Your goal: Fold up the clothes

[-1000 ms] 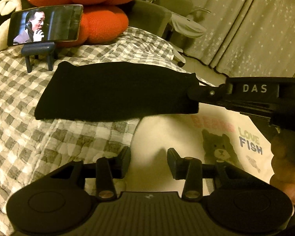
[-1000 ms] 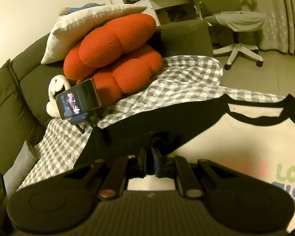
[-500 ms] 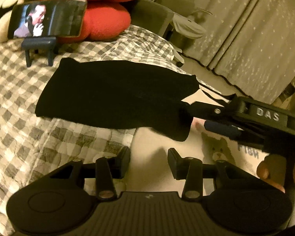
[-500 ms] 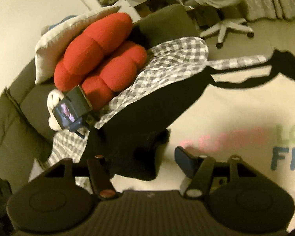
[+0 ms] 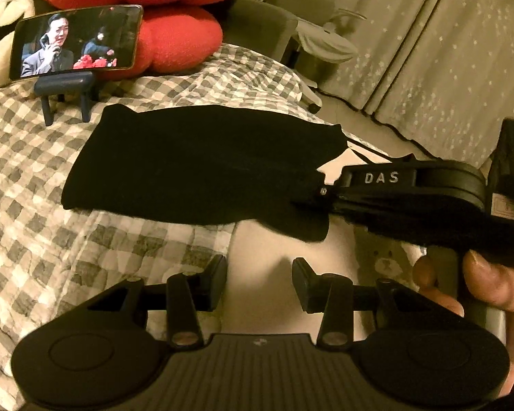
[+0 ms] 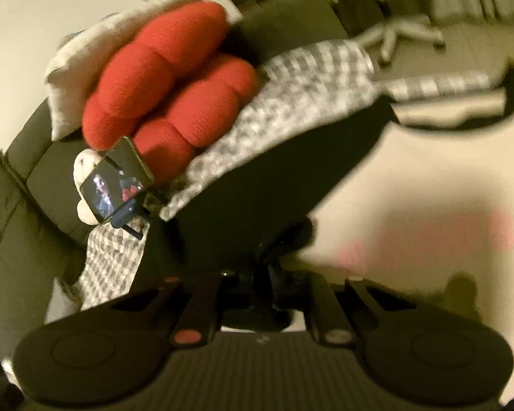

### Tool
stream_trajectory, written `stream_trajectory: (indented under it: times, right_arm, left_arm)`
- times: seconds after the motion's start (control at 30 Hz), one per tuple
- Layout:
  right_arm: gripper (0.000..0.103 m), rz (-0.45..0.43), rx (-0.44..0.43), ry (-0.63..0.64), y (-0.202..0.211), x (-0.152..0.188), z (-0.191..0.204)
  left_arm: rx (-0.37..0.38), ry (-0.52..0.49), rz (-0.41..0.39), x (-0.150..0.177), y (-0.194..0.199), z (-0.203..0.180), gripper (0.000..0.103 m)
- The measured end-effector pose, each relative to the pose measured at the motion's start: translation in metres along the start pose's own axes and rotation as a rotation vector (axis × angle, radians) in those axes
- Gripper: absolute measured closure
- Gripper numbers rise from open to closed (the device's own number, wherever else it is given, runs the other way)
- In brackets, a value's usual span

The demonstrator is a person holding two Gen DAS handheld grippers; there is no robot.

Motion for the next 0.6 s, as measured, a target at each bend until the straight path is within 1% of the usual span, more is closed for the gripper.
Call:
stream_trajectory:
  times: [0.13,0.23,0.37,0.47,0.6]
  right_arm:
    - [0.095,-0.112,0.068,0.115,0.025,-0.022,0.013]
    - [0.095,-0.157,0.107,0.142,0.041,-0.038,0.013]
    - [0.095,-0.188,0.127,0.145,0.062,-0.055,0.010]
    - [0.095,-0.213,0.139,0.138,0.081,-0.067,0.005]
    - [0.095,-0.246,0.163,0.116,0.104,-0.080,-0.007]
  left_arm:
    - [-0.001,0.002,0.001,-0.001,0.000,0.000,0.062]
    - [-0.003,0.008,-0.007,-0.002,-0.001,0.000,0.062]
    - [0.009,0.005,-0.039,-0.009,-0.001,-0.001,0.062]
    - [0.031,0.026,-0.067,-0.018,-0.003,-0.002,0.062]
    - [0.013,0.014,-0.095,-0.026,-0.012,-0.001,0.062]
Point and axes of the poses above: each gripper's, at about its wrist camera, not at the fingertips, and y roughly against the way its jaws point, z to its left, x to its underside, the point moved 9 cm from there along -y, roughly the way its jaws point, and after that the axes turned 6 degrees about y, right-handed, at the moved point
